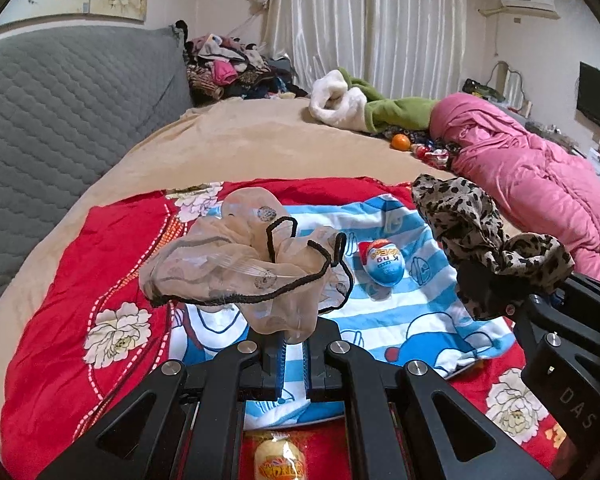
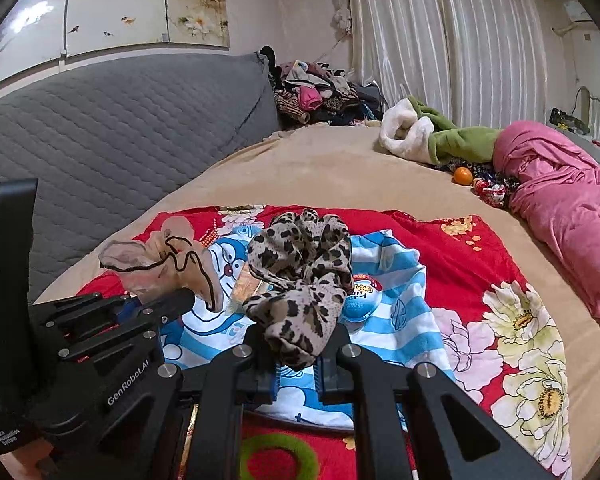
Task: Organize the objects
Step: 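Carry both held scrunchies over the Doraemon tray with both grippers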
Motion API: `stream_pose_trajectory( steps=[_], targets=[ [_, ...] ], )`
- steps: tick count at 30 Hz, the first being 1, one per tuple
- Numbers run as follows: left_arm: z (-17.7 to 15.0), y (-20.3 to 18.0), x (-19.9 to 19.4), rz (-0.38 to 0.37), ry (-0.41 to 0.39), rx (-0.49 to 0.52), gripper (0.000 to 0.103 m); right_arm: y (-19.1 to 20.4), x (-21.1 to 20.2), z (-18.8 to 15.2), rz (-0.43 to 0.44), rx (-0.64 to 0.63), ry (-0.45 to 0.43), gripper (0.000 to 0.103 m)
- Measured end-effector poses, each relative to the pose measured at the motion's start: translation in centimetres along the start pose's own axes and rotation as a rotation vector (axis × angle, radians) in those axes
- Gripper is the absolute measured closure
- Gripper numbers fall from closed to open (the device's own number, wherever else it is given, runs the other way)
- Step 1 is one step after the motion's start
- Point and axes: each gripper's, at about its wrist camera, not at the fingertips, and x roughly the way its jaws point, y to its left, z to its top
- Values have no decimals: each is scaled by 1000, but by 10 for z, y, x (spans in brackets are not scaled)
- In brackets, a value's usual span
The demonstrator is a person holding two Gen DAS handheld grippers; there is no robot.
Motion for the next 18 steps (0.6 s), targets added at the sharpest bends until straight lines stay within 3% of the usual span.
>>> stream_pose_trajectory(
  steps=[18],
  targets=[
    [-10,2,41,15,52,4,97,-16,39,-9,-5,32,33,91]
  ],
)
